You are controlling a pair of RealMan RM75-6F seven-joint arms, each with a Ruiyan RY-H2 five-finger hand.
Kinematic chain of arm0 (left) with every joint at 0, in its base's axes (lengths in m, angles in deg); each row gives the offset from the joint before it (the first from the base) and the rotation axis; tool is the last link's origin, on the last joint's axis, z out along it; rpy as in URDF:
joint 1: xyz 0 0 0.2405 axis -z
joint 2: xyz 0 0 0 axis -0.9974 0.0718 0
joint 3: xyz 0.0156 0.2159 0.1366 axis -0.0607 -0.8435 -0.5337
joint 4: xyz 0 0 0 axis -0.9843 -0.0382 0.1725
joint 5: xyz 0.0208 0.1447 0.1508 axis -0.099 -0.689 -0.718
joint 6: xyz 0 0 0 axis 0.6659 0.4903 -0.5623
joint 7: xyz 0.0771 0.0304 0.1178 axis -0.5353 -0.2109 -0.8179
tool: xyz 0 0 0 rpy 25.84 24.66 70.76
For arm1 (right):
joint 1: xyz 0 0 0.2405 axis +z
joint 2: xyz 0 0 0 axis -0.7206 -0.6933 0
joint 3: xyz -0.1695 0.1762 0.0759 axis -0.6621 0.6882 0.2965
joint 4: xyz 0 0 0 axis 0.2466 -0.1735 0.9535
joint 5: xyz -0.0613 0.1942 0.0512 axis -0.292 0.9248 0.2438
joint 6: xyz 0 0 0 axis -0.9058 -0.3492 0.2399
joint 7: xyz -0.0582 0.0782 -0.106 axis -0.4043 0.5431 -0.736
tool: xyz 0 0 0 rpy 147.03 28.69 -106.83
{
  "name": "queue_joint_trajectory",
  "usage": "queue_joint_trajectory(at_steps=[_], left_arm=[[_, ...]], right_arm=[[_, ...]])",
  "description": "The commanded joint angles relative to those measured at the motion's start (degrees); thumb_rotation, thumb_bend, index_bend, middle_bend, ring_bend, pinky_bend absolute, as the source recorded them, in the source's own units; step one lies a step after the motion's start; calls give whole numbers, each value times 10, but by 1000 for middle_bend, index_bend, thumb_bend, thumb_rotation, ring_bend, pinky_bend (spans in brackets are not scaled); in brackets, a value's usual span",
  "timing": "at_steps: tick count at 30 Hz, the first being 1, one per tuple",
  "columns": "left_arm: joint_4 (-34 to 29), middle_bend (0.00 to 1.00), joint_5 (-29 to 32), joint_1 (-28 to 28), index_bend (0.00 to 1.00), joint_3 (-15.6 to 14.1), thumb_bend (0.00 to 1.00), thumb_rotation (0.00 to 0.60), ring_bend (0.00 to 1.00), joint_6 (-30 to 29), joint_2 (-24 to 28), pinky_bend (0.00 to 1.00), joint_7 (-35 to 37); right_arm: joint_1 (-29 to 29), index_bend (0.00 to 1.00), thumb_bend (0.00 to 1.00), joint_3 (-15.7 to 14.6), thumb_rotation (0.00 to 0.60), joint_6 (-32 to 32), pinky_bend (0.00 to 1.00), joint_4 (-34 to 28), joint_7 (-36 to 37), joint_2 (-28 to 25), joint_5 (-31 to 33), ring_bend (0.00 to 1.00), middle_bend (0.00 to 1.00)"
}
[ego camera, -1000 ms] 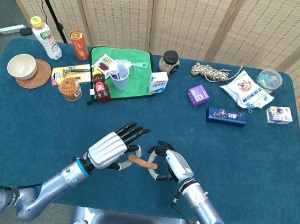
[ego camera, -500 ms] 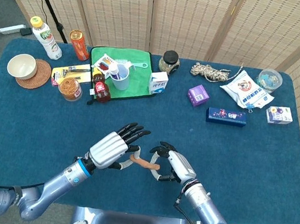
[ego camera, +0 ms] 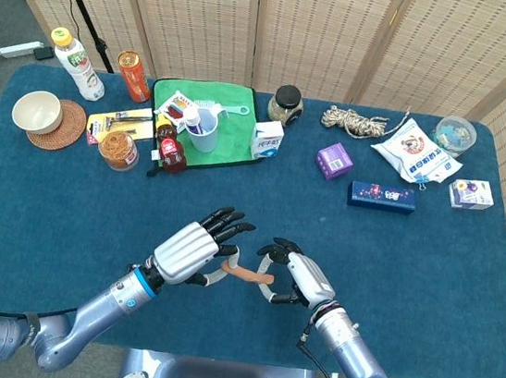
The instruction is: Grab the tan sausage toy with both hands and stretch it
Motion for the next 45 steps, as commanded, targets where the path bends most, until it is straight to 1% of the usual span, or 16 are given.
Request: queue_joint_trajectory(at_steps=[1,13,19,25,31,45], left_arm=[[0,168,1,1,795,0,420,600,9,1,1,0,1],[0,190,6,4,857,-1,482,600,18,3,3,0,6],[-4,202,8,2,883,0,518,600,21,-1,9,0,7],[-3,202,10,1,883,2,520,600,21,-4,14,0,14],[-4,202,11,-1,883,4,522,600,21,-9,21,0,19],[-24,202,0,-12,884,3,524,600,21,-28,67,0,31]], right_arm=[[1,716,469,0,600,2,0,1,-3,0,1,81,266],[5,747,508,4,600,6,0,6,-9,1,10,94,289],[0,742,512,10,600,14,0,8,8,3,0,113,294],[-3,754,515,13,600,18,4,12,19,-2,-7,141,325],[-1,777,524,12,600,12,12,15,13,-9,1,166,358],[-1,781,529,8,600,4,19,19,11,-21,13,174,367]])
